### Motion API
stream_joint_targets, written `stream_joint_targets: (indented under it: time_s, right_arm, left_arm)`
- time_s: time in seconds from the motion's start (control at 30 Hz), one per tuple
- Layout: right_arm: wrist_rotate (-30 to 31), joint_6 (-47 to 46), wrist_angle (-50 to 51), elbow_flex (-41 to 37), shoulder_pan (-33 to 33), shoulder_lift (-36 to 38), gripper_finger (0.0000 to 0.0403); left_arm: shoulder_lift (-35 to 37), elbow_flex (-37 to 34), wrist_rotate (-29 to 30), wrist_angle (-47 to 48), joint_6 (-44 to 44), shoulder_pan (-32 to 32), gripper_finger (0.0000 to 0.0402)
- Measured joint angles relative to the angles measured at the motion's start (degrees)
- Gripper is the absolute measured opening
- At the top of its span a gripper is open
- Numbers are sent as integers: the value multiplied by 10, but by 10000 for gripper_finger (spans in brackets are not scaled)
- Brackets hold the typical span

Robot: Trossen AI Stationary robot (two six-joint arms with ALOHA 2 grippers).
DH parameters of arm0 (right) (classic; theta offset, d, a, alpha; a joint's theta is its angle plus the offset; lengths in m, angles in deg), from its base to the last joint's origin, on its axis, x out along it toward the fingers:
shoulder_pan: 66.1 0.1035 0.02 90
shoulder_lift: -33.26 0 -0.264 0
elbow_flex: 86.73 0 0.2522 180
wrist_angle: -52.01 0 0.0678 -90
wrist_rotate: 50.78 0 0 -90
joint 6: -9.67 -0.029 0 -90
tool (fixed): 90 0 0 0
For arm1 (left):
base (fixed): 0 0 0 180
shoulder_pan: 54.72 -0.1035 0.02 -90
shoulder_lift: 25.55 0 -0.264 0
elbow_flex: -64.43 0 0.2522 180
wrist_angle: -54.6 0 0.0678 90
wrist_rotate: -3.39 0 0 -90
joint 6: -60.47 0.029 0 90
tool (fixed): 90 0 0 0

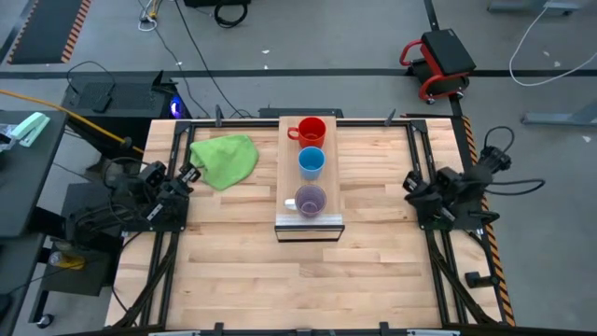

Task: Stack small to large cups/mugs on shelf
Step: Return to Home Position

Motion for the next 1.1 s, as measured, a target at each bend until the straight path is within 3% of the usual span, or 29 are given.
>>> stream_joint_targets:
  time_s: [0.27,0.43,0.63,0.83,1.1]
  right_arm:
    - [1,21,-100,-69,-1,0,66]
    - [1,18,-89,-78,-1,0,66]
    - [16,113,-24,-78,-1,0,66]
    - [126,158,63,-78,-1,0,66]
    - [384,161,108,-78,-11,0,66]
  left_arm:
    - [0,0,0,9,1,0,31]
    - [0,0,-1,12,1,0,32]
    - [0,0,-40,74,30,0,40]
    - [0,0,-55,224,42,0,35]
    - [0,0,0,374,97,0,28]
